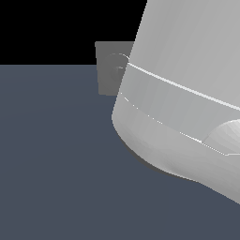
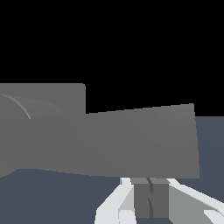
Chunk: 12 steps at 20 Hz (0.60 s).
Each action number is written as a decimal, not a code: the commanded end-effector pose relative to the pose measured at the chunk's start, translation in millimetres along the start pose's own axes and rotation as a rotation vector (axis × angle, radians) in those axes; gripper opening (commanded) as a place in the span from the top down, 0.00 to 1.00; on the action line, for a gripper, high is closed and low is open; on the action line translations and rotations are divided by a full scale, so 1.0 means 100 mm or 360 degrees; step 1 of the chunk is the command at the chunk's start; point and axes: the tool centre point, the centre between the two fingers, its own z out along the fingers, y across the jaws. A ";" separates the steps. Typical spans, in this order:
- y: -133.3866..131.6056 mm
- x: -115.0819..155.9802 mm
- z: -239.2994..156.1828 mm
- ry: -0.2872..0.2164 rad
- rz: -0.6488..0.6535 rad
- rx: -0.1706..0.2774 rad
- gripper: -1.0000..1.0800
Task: Turn on the faucet by rotating a designated handle.
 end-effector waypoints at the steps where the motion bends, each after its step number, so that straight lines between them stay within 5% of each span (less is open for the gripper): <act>1: -0.01 0.10 0.03 -0.0033 -0.0028 0.0025 1.00; 12: 0.03 0.46 0.05 -0.0023 -0.0046 0.0026 1.00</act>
